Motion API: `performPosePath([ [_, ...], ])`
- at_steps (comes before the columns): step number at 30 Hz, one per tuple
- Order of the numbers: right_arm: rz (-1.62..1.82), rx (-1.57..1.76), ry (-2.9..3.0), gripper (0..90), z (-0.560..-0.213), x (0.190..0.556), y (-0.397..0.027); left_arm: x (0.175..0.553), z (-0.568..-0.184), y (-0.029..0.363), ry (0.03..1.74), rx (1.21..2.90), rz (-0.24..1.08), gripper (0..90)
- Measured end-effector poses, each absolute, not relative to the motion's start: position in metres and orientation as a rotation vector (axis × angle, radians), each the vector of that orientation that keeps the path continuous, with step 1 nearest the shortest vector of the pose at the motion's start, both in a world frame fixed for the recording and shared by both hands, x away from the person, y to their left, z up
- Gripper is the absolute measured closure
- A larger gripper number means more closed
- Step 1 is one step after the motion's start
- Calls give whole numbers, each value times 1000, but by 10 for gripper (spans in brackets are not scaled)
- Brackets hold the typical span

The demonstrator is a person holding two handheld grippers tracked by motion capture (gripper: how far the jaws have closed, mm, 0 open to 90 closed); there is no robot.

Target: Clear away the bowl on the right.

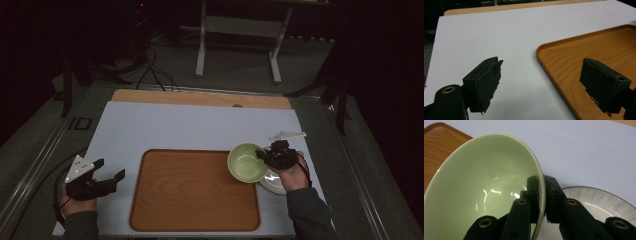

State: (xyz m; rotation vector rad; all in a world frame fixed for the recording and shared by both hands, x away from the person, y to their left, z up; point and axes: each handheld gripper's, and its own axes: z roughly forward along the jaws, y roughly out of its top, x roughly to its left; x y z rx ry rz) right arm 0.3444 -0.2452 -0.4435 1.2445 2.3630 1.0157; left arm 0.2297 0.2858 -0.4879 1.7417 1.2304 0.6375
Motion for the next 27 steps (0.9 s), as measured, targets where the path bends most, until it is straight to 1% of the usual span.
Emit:
performPosePath([
  [27,1034,1173,2412,829,-443,342,-222,229,-487,287,1233,1734,641,163],
])
